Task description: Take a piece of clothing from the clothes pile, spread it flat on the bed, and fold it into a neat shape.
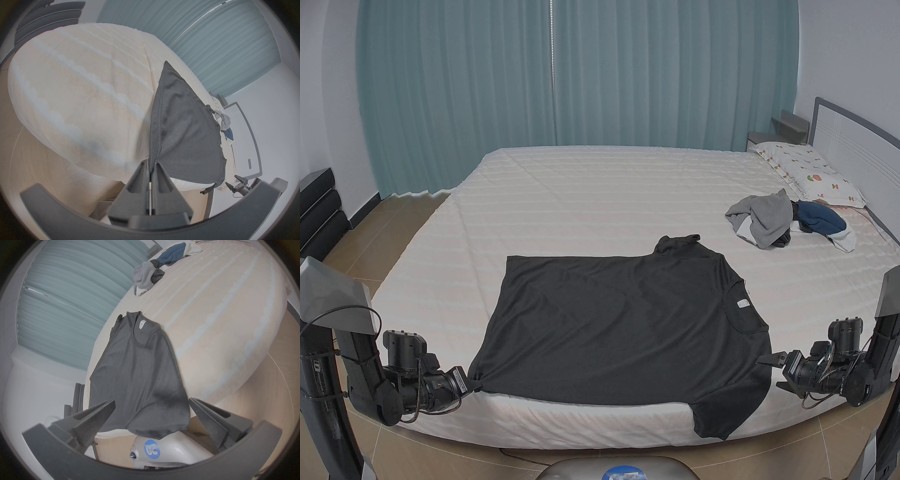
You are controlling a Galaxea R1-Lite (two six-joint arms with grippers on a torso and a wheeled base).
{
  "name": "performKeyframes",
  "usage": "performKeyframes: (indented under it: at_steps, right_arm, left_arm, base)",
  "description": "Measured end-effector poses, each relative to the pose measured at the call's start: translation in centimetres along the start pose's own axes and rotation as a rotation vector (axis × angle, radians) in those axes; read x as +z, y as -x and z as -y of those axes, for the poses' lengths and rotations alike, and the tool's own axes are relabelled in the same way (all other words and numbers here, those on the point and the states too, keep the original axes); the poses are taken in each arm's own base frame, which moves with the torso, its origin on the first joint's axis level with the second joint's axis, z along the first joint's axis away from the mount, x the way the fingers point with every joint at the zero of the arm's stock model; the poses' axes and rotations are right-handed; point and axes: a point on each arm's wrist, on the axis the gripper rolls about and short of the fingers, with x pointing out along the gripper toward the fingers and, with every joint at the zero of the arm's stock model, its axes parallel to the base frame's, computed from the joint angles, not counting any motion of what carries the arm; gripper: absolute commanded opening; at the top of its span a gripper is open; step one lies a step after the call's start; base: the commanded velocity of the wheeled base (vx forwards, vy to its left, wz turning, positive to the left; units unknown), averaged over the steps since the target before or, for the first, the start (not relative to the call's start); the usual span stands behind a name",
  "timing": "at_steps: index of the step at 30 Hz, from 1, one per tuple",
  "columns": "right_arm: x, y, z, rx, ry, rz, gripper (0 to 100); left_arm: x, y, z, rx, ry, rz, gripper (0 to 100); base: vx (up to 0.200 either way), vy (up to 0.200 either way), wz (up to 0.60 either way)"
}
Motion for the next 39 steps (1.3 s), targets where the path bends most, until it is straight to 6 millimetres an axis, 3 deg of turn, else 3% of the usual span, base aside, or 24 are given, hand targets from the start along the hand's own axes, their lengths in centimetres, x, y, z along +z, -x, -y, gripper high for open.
performKeyframes:
  at_steps: [15,30,31,39]
  right_arm:
    - [1.5,-2.2,-0.5,0.030,0.076,0.025,100]
    - [1.5,-3.7,0.7,-0.007,0.078,0.020,100]
    - [1.5,-3.9,0.8,-0.007,0.078,0.020,0]
    - [2.4,-4.8,0.6,0.007,0.089,0.044,0]
  left_arm:
    - [0.0,0.1,-0.1,0.003,0.004,0.000,0]
    - [0.0,0.1,-0.1,0.003,0.003,-0.001,0]
    - [0.0,0.1,-0.1,0.002,0.004,-0.001,0]
    - [-0.1,0.1,-0.1,0.003,0.004,-0.001,0]
  base:
    - [0.000,0.000,0.00]
    - [0.000,0.000,0.00]
    - [0.000,0.000,0.00]
    - [0.000,0.000,0.00]
